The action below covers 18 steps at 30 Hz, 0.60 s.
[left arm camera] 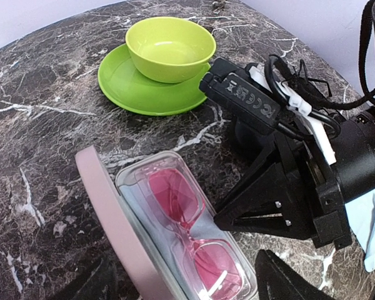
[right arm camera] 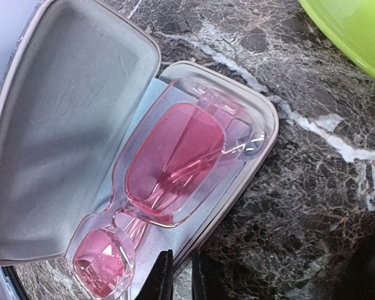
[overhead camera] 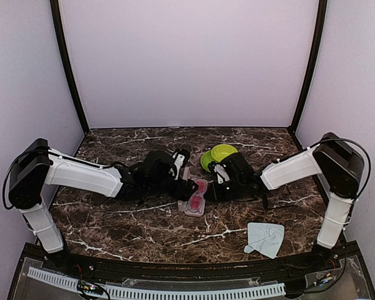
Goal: Organize the sunglasses
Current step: Close the case with sunglasses at the center of the board.
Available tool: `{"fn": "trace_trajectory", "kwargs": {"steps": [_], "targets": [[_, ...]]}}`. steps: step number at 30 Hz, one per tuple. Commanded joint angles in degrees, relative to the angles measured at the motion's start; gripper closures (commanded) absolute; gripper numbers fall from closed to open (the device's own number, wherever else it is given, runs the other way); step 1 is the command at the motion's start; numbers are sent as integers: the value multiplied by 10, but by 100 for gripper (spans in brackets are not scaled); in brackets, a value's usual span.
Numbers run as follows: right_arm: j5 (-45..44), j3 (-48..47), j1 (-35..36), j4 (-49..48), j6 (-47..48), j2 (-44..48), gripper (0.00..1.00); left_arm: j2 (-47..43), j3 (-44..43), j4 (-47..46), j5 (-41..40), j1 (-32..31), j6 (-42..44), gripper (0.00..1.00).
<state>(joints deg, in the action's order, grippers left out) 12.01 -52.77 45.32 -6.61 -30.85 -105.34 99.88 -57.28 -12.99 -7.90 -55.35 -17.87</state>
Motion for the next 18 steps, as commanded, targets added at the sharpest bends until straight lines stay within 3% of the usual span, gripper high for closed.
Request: {"fn": "trace_trajectory", "kwargs": {"steps": [1,18], "targets": [[4,-1,-2,-31,-10,-10,88,5,-14,-6,16,2,9,23],[16,16,3,-69,-29,-20,92,28,-10,-32,46,0,4,30]]}}
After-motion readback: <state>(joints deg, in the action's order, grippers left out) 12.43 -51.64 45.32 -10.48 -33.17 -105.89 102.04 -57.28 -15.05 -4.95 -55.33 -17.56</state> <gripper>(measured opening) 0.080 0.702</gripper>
